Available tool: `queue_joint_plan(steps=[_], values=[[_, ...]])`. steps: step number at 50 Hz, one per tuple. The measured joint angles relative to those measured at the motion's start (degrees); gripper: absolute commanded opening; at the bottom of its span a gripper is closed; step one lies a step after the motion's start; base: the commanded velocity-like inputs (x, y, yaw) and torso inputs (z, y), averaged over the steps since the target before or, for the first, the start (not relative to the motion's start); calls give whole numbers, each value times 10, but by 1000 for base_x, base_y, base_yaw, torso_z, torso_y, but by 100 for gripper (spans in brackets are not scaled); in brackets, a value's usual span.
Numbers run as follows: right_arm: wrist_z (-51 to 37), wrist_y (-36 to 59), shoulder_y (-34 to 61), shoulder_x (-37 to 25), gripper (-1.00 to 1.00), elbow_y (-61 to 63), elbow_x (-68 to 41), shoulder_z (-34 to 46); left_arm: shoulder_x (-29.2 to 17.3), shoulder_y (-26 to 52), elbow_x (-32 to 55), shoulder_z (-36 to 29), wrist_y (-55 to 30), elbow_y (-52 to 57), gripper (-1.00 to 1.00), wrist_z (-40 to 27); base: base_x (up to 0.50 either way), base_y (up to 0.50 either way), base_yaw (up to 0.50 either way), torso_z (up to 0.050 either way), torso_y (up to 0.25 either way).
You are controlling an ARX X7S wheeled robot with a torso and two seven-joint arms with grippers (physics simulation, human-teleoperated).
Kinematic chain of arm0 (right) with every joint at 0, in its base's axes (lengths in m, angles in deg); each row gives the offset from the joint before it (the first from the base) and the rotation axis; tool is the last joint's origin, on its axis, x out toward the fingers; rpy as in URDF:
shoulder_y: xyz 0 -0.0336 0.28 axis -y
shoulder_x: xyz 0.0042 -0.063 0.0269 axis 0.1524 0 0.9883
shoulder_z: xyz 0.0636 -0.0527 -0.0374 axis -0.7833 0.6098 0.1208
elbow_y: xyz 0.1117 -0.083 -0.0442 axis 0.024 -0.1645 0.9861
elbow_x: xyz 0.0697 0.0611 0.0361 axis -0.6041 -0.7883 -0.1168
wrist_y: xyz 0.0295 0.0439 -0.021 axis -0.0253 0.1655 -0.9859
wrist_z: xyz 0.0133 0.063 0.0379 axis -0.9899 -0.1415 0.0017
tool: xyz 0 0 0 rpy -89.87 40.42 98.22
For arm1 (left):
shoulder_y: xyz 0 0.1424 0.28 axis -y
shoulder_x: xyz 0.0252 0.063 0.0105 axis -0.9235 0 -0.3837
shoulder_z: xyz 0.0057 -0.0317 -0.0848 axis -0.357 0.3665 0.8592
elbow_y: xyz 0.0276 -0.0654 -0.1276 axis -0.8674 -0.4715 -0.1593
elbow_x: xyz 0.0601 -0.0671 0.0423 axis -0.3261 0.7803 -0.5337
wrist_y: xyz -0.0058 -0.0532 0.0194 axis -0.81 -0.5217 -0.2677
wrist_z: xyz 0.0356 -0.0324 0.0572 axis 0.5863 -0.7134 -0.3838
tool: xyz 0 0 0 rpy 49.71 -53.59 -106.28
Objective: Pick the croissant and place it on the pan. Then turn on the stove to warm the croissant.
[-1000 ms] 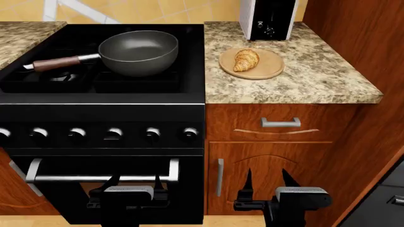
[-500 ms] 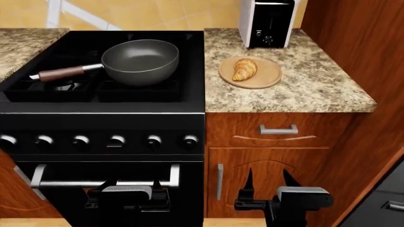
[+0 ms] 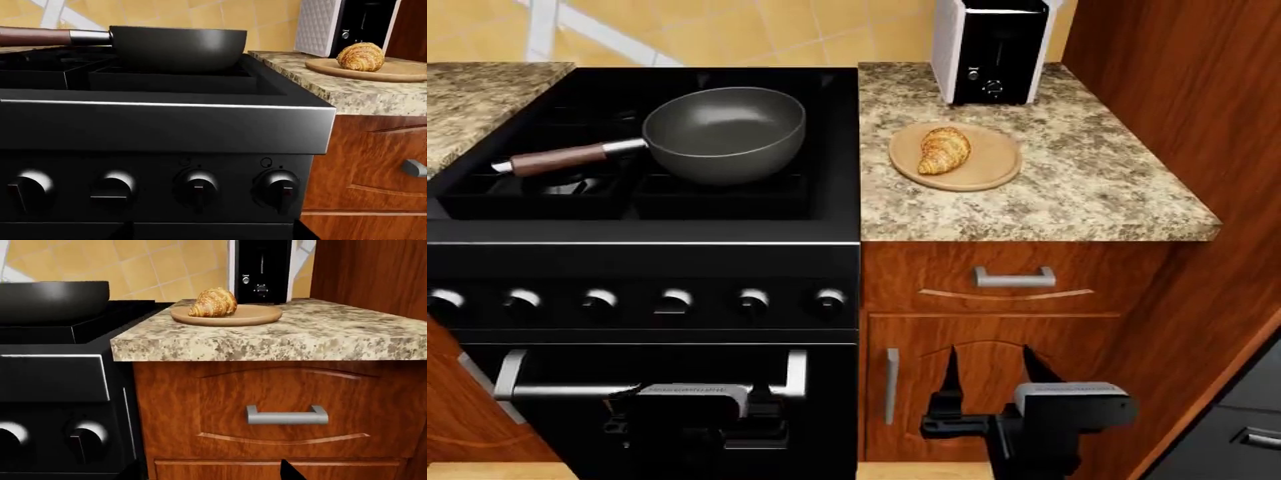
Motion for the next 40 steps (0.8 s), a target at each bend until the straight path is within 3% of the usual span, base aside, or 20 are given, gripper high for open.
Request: queue_joint_plan(steps=[15,28,34,40], values=[[3,250,25,-59,100,229,-83,-24,-44,45,61,15,-240,206,100,-18,0,0,0,0,0],[-15,565,149,-90,100,393,-272,-138,-56,148,205,112,-510,346,100,-21,0,0,0,0,0],[-173,677,242,-130,100,395,-509,-182,-51,214,305,179,-638,373,100,-48,0,0,0,0,0],[-350,708,334,-191,100,372,-740,-160,-79,277,481,222,-709,352,100,-160,0,0,0,0,0]])
